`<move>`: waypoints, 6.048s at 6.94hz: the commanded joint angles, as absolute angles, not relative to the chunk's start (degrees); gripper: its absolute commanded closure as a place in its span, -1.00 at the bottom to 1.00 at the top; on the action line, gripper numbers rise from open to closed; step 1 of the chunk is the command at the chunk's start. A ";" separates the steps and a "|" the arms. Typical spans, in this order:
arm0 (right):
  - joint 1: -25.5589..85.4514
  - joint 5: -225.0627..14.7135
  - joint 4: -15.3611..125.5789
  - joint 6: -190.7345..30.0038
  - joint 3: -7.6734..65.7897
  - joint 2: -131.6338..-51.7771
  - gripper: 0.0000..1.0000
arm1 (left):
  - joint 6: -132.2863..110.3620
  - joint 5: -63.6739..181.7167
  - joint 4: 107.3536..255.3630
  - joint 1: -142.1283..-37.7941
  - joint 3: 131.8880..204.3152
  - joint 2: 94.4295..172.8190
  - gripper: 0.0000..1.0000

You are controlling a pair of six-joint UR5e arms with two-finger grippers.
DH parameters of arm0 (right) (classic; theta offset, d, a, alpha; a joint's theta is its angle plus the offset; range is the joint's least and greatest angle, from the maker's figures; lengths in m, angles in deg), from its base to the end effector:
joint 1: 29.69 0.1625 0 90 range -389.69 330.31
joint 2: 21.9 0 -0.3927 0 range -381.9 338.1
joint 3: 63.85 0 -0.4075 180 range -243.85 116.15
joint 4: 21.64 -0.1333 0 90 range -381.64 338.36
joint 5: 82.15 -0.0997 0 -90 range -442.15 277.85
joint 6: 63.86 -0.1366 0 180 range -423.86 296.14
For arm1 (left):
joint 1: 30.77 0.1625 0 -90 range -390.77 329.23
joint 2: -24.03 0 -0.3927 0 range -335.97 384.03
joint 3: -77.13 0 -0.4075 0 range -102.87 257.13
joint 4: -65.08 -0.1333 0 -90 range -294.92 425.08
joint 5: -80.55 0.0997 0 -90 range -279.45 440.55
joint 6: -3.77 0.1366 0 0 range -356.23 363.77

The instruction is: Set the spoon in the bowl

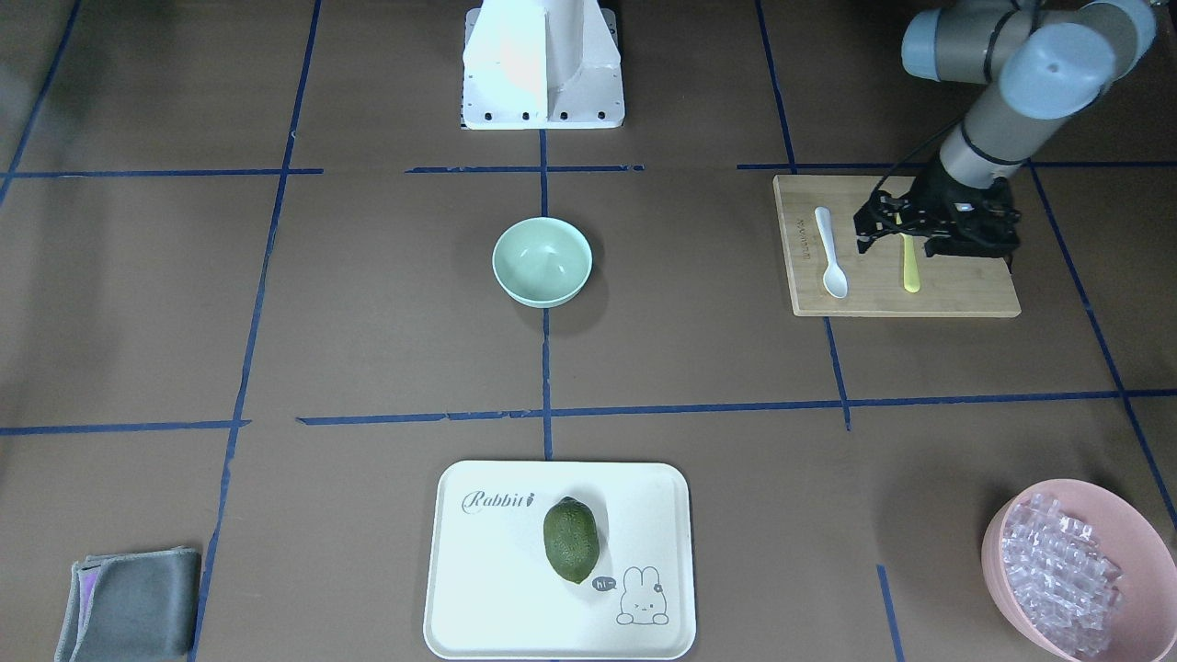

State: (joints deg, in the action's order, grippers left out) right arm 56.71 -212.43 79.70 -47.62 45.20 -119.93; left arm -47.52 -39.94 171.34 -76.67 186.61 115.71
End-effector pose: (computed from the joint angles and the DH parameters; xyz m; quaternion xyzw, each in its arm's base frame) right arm 0.0170 -0.4462 0.5782 0.0353 -0.3425 -0.1608 0.9250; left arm 0.3314 -0.4339 0.4408 0.0241 0.3965 0.0269 0.9173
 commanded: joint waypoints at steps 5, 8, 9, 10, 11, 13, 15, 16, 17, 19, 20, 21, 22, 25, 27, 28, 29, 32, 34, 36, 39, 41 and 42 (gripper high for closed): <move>57.24 -212.85 79.70 -47.52 45.40 -120.16 -1.00 | -48.88 -39.06 171.87 -71.81 181.11 119.39 -0.47; 57.50 -212.85 79.70 -47.52 45.40 -120.25 -1.00 | -48.88 -39.33 171.87 -71.55 181.02 119.48 -0.26; 57.68 -212.85 79.70 -47.52 45.40 -120.33 -1.00 | -48.88 -39.33 171.60 -71.11 180.93 119.48 -0.22; 57.94 -212.85 79.70 -47.43 45.40 -120.34 -1.00 | -48.88 -39.33 171.52 -71.11 180.93 119.48 -0.18; 57.94 -212.85 79.70 -47.43 45.40 -120.34 -1.00 | -48.88 -39.33 171.60 -71.11 180.76 119.57 -0.11; 58.29 -212.84 79.70 -47.25 45.40 -120.34 -1.00 | -48.88 -39.33 171.60 -71.02 180.76 119.57 0.16; 58.29 -212.85 79.70 -47.43 45.31 -120.34 -1.00 | -48.88 -39.33 171.60 -71.02 180.84 119.57 0.53; 58.29 -212.76 79.70 -47.52 45.22 -120.34 -1.00 | -48.88 -39.33 171.60 -71.02 180.93 119.57 0.75; 58.38 -212.84 79.70 -47.26 45.14 -120.34 -1.00 | -48.88 -39.33 171.78 -71.02 180.93 119.57 0.85; 58.38 -212.93 79.70 -47.52 45.14 -120.42 -1.00 | -48.88 -40.37 171.25 -71.02 182.76 119.74 1.00; 58.38 -213.02 79.70 -47.60 45.22 -120.34 -1.00 | -48.97 -40.38 171.08 -71.11 185.21 120.35 1.00; 58.38 -213.02 79.70 -47.60 45.14 -120.34 -1.00 | -49.05 -40.47 168.90 -71.11 186.28 122.79 1.00; 58.38 -214.07 79.70 -47.69 45.31 -120.34 -1.00 | -49.66 -40.38 163.57 -71.11 186.38 128.30 1.00; 58.38 -214.25 79.70 -51.88 45.40 -120.25 -1.00 | -52.63 -40.38 153.59 -67.26 182.01 144.31 1.00; 58.38 -214.25 79.70 -52.17 45.66 -120.25 -1.00 | -60.18 -39.86 153.67 -62.77 174.91 153.79 1.00; 58.38 -214.25 79.70 -52.26 45.49 -120.25 -1.00 | -62.30 -39.25 153.67 -62.15 171.04 157.67 1.00; 58.38 -214.25 79.70 -52.26 45.49 -119.99 -1.00 | -64.15 -37.15 153.93 -59.71 169.43 159.54 1.00; 58.38 -214.34 79.70 -52.26 45.58 -120.07 -1.00 | -64.79 -37.04 154.29 -59.07 161.80 165.61 1.00; 58.38 -214.34 79.70 -52.26 45.49 -120.16 -1.00 | -64.79 -37.04 154.29 -59.07 161.33 165.36 0.79; 58.38 -214.34 79.70 -52.26 45.58 -120.16 -1.00 | -64.87 -37.13 154.38 -59.15 161.59 165.45 -1.00; 58.38 -215.13 79.70 -52.00 45.75 -121.30 -1.00 | -64.09 -37.66 153.50 -60.90 162.47 164.14 -1.00; 58.38 -214.87 79.70 -52.26 45.84 -122.00 -1.00 | -55.11 -37.66 151.67 -65.02 171.20 154.00 -1.00; 58.82 -215.04 79.70 -52.18 46.27 -122.96 -1.00 | -47.20 -37.75 147.74 -68.44 176.74 149.23 -1.00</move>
